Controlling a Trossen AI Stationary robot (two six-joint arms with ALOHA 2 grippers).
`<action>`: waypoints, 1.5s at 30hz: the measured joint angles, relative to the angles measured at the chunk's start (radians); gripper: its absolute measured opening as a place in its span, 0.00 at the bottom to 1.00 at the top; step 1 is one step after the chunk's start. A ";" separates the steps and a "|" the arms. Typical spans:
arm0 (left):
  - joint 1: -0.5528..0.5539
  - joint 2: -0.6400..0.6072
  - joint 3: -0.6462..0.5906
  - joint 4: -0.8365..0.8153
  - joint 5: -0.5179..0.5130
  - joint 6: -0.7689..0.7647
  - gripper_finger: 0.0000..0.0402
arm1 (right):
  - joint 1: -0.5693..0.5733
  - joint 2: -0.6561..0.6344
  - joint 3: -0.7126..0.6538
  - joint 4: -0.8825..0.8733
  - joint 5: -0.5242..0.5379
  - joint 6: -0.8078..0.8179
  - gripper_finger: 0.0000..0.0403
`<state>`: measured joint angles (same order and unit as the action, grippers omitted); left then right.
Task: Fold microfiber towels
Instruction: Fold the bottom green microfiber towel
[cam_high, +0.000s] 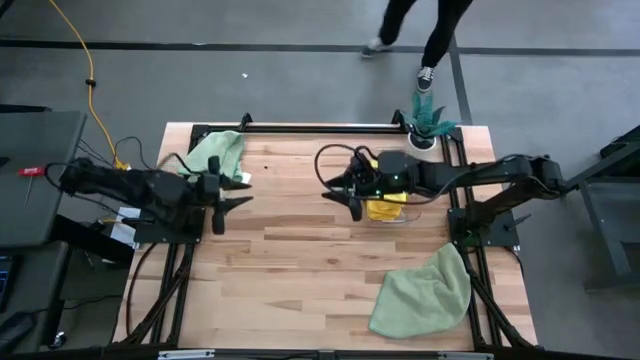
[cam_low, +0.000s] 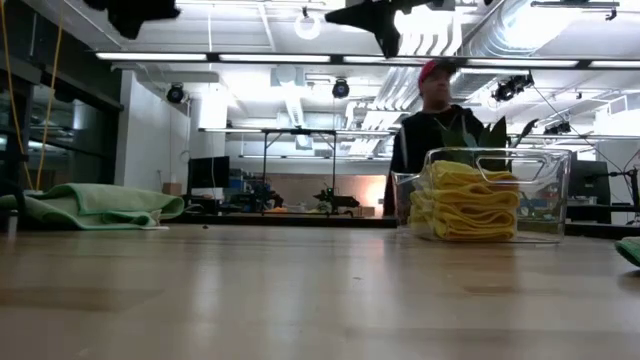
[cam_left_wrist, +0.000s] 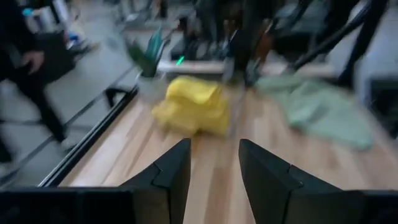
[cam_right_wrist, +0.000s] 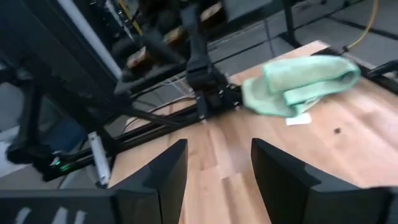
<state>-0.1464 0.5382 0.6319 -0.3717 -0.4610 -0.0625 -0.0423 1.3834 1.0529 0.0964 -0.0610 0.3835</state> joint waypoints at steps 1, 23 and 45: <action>0.028 -0.010 -0.002 0.034 0.052 0.005 0.32 | 0.008 0.000 0.000 -0.002 -0.001 0.014 0.42; -0.110 0.347 -0.129 0.480 0.192 -0.488 0.32 | 0.092 0.001 0.000 -0.120 -0.114 0.005 0.42; -0.248 0.683 0.291 0.066 0.172 -0.169 0.32 | 0.703 0.162 0.001 -0.702 -0.130 0.881 0.42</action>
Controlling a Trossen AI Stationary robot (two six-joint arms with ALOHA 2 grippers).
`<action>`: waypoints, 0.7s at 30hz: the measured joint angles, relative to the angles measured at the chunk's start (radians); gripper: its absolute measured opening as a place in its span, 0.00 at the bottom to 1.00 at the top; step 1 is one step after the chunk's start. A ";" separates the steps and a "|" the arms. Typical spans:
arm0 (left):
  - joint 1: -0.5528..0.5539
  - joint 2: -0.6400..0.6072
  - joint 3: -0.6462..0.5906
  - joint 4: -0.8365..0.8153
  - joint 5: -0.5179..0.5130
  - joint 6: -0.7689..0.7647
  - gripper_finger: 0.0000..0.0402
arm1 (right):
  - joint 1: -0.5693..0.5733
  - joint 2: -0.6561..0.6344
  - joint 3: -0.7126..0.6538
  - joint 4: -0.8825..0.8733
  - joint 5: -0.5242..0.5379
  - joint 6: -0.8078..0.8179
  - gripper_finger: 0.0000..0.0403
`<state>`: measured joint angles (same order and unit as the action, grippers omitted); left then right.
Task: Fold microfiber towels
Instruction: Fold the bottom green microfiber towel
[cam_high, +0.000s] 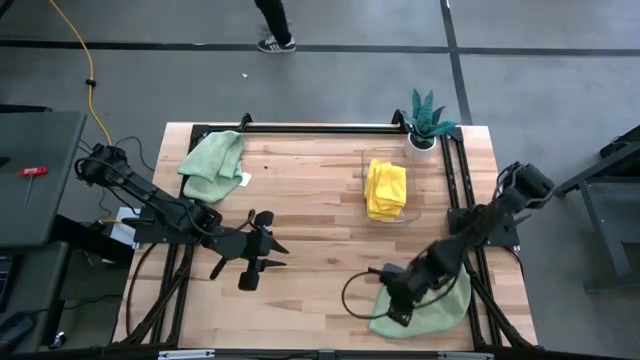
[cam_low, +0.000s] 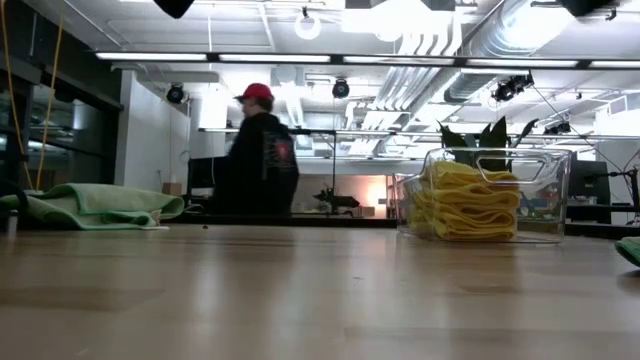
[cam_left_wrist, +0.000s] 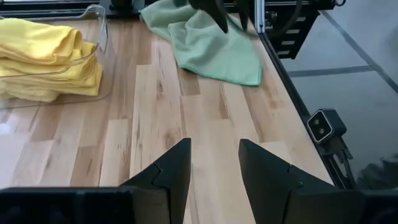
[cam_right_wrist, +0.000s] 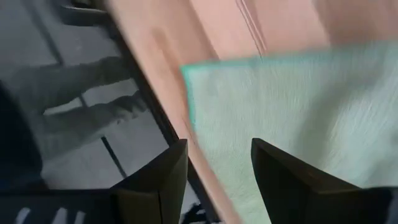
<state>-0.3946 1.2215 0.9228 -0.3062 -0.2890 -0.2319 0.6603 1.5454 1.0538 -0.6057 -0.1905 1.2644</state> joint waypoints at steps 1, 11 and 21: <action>0.000 0.000 0.000 -0.004 0.000 0.000 0.32 | 0.012 0.027 0.000 0.007 0.000 0.068 0.42; 0.000 0.001 -0.002 -0.044 0.003 0.000 0.32 | 0.056 0.216 0.000 0.190 0.072 0.517 0.42; -0.025 0.001 -0.003 -0.267 0.109 -0.046 0.32 | 0.028 0.335 0.004 0.351 0.072 0.703 0.42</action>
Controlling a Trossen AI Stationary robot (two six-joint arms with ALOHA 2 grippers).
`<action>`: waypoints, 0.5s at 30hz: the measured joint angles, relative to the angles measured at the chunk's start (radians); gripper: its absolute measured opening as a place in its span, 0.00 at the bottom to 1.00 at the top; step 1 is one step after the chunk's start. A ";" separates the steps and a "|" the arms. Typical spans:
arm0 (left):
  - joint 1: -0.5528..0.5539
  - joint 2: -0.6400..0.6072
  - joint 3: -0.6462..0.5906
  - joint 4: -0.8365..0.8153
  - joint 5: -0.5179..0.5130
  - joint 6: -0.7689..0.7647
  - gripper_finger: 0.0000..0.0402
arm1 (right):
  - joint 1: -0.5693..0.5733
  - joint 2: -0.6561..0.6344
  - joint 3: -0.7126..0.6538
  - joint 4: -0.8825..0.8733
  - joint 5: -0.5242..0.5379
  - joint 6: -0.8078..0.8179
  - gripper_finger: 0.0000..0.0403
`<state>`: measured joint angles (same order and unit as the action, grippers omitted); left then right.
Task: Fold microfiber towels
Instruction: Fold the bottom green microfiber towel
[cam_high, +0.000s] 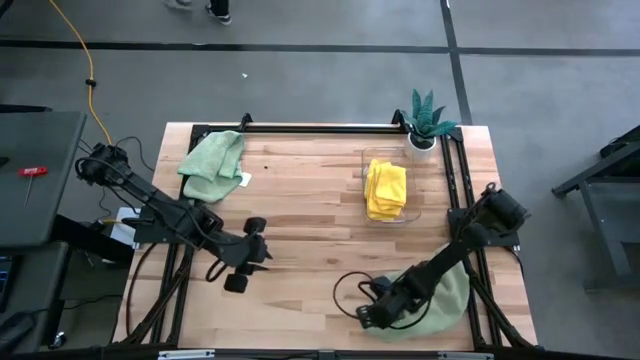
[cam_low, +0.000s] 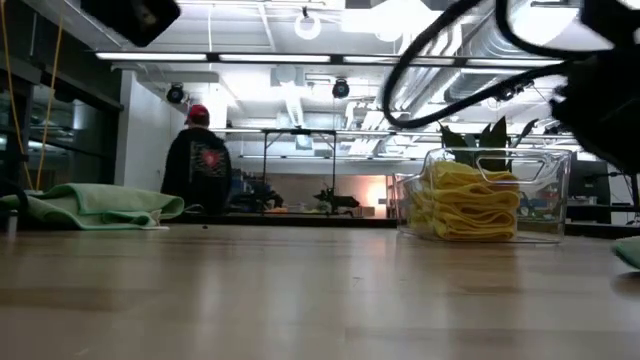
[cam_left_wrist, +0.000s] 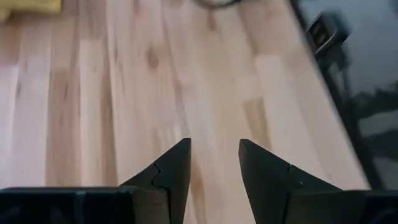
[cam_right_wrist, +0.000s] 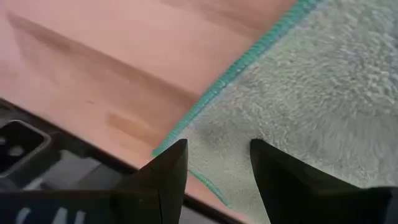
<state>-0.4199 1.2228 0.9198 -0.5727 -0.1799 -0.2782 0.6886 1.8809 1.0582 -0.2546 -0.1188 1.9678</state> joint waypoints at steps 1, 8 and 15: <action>-0.008 0.000 0.000 -0.027 -0.010 -0.013 0.32 | -0.010 0.011 0.000 0.023 -0.007 0.001 0.42; -0.103 0.000 -0.009 -0.084 -0.076 -0.129 0.32 | -0.154 0.048 -0.002 0.182 0.196 -0.115 0.42; -0.256 0.000 -0.101 -0.018 -0.301 -0.342 0.32 | -0.389 0.056 -0.007 0.310 0.301 -0.413 0.42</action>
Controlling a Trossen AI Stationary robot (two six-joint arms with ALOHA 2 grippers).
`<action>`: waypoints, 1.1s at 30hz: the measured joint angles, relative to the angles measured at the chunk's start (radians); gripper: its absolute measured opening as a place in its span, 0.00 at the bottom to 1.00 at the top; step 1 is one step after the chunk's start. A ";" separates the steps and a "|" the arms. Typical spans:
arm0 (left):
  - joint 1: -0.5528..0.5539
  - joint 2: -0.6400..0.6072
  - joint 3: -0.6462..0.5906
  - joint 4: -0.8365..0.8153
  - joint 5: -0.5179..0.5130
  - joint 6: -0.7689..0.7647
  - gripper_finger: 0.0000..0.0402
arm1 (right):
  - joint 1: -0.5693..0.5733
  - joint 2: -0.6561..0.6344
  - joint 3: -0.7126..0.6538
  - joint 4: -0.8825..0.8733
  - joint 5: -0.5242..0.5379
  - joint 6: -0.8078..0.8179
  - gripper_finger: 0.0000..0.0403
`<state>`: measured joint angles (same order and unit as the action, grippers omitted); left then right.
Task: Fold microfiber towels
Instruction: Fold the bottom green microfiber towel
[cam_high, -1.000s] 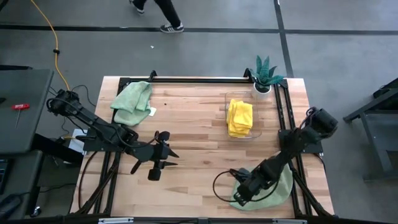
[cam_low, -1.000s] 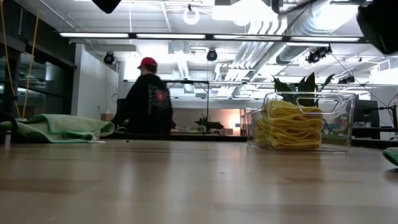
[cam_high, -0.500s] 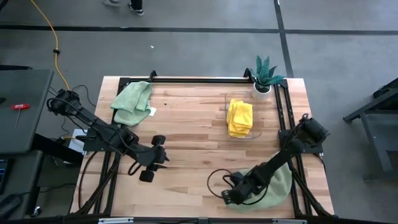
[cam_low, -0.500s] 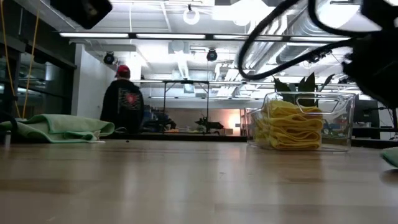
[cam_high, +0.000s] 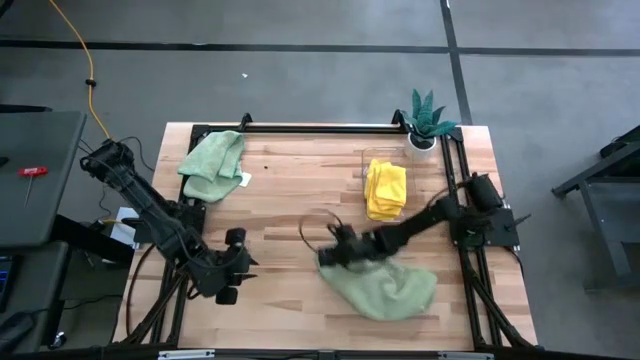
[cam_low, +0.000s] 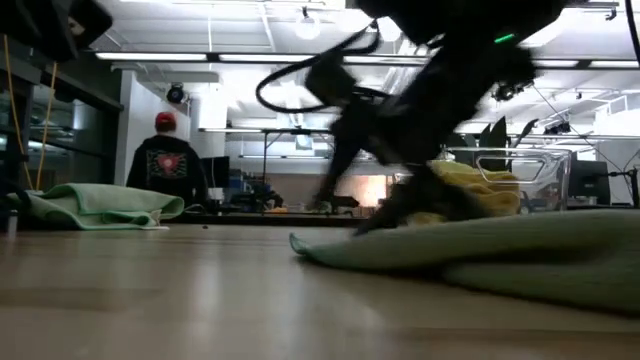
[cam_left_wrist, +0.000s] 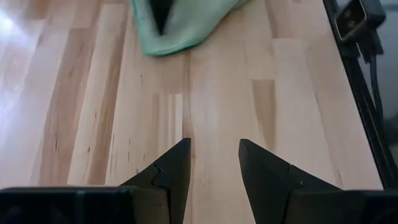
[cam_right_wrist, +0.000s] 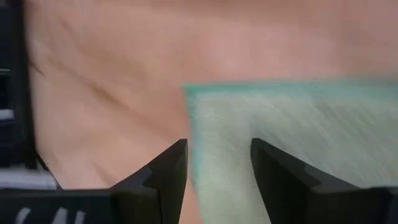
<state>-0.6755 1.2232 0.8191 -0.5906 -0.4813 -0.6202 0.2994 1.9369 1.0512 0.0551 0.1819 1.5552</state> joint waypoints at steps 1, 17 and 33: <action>-0.015 0.000 -0.014 0.017 -0.025 -0.026 0.32 | -0.031 0.000 0.000 0.051 -0.002 -0.065 0.42; 0.313 0.093 -0.044 0.308 0.075 0.139 0.32 | 0.006 -0.369 0.001 0.058 0.084 -0.623 0.42; 0.621 0.507 -0.044 0.775 0.397 -0.140 0.55 | 0.129 -0.498 0.002 -0.070 0.410 -0.631 0.42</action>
<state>-0.0545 1.7301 0.7753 0.1842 -0.0846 -0.7599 0.4283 1.4394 1.0534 -0.0149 0.5919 0.9237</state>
